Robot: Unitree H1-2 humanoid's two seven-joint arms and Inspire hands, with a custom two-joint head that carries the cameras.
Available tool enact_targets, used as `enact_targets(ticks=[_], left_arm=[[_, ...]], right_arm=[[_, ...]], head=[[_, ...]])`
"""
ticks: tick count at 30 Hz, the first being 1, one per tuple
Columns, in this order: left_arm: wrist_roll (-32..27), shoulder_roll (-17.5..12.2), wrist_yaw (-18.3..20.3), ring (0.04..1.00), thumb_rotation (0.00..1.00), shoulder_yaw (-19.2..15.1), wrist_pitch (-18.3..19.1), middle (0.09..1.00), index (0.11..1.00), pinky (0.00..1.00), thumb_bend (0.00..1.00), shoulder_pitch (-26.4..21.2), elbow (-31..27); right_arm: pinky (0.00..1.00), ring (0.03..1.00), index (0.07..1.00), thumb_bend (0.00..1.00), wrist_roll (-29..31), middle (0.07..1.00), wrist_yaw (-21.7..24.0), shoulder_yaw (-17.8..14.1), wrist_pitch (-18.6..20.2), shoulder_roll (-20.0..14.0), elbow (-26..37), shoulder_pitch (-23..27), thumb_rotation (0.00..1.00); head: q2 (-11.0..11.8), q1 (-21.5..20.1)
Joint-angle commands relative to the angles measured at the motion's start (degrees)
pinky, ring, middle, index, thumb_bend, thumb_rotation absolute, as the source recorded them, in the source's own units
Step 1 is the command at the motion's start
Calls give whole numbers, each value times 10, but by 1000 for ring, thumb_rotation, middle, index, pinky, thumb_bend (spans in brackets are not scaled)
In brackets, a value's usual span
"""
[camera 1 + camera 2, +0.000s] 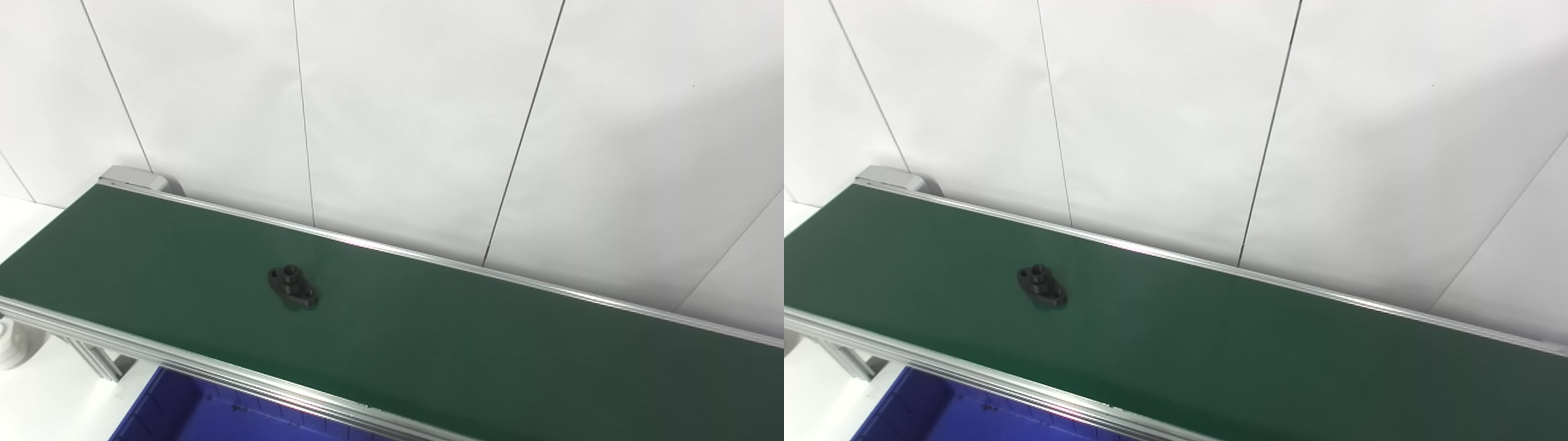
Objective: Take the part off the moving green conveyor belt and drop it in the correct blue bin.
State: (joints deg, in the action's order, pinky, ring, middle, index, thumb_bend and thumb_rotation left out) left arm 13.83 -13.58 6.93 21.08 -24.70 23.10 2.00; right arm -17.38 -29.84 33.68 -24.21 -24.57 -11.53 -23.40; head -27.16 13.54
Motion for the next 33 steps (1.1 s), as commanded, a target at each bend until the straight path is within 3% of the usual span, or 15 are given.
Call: enact_targets(ticks=[1,15,19,20,21,22,23,26,27,30,33], left_arm=[[0,-5,-14,818,545,8,-22,866,840,699,1000,-2,-7],[8,-5,-25,820,564,16,-22,874,851,685,1000,-1,-12],[-22,-9,-11,844,520,17,-22,887,858,710,1000,0,-20],[-27,-10,-10,848,515,18,-22,890,860,713,1000,0,-23],[-30,-12,-8,852,510,16,-22,893,863,718,1000,2,-28],[-33,-14,-6,861,503,15,-22,899,869,729,1000,3,-33],[-32,-16,-5,862,503,13,-22,900,869,731,1000,5,-41],[-29,-21,-2,879,515,7,-21,912,889,759,1000,11,-56],[-30,-21,0,882,518,5,-20,914,892,763,1000,13,-60],[-33,-21,8,902,525,-1,-17,932,909,799,1000,17,-70],[-33,-22,11,924,543,-4,-20,947,924,845,1000,21,-69]], right_arm=[[875,917,1000,959,9,932,-9,1,-27,-11,15,-2,640],[884,915,1000,963,1,929,-45,18,-27,-25,17,2,649],[887,896,976,966,-10,903,-80,23,-27,-24,37,-4,647],[886,893,970,968,-13,899,-88,25,-27,-25,41,-5,648],[877,886,962,968,-25,895,-109,26,-27,-24,52,-9,648],[853,870,944,969,-35,888,-125,28,-27,-25,61,-11,646],[851,869,942,969,-53,887,-147,26,-27,-24,77,-16,646],[814,839,917,956,-74,863,-190,37,-27,-29,117,-19,606],[815,837,914,952,-74,861,-196,43,-27,-32,133,-18,592],[846,847,915,941,-76,870,-204,49,-27,-36,162,-21,580],[863,860,923,923,-92,874,-192,33,-27,-32,216,-29,598]], head=[[-1,0],[-17,-15],[-53,-58],[-53,-58],[-77,-70],[-80,-72],[-101,-82],[-118,-93],[-132,-100],[-145,-104],[-163,-106]])
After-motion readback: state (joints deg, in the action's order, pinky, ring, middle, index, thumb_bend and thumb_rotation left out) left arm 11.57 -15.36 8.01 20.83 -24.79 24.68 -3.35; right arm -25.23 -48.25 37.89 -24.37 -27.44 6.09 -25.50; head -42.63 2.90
